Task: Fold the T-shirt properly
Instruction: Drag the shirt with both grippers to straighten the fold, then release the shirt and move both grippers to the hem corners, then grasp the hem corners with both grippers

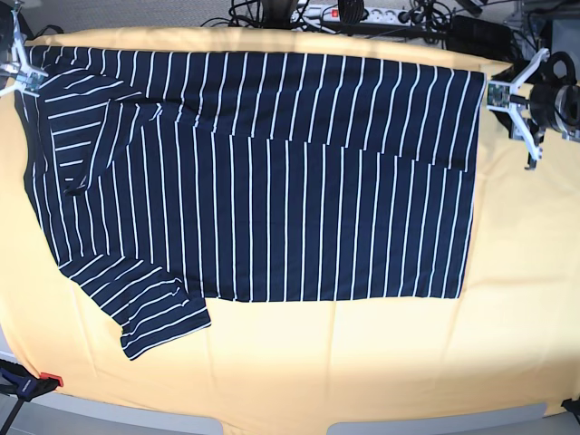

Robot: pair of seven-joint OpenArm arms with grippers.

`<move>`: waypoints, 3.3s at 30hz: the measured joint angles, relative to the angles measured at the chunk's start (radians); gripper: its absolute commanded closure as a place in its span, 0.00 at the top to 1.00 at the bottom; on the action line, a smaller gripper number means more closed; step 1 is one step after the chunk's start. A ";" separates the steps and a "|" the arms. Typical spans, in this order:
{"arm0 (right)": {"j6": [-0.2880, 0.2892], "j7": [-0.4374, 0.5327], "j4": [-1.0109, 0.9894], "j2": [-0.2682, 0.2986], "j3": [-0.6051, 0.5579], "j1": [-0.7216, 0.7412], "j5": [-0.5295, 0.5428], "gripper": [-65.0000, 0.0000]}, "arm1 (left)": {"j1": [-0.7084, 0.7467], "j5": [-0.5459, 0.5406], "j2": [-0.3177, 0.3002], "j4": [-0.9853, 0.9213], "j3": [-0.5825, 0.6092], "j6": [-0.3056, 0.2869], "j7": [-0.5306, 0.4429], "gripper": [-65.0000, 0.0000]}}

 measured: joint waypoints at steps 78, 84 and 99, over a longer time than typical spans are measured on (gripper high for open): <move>-0.144 0.278 -0.031 -0.045 0.327 0.334 0.233 0.38 | -0.991 -0.702 1.043 -1.643 -0.010 0.038 0.135 0.00; -0.101 0.334 -0.345 -0.132 -0.021 0.706 0.213 0.56 | -0.989 -0.702 1.043 -1.645 -0.008 0.040 0.133 0.00; -0.127 0.409 -1.277 -0.500 -0.263 1.549 0.092 0.56 | -0.977 -0.687 1.044 -1.644 -0.008 0.042 0.129 0.00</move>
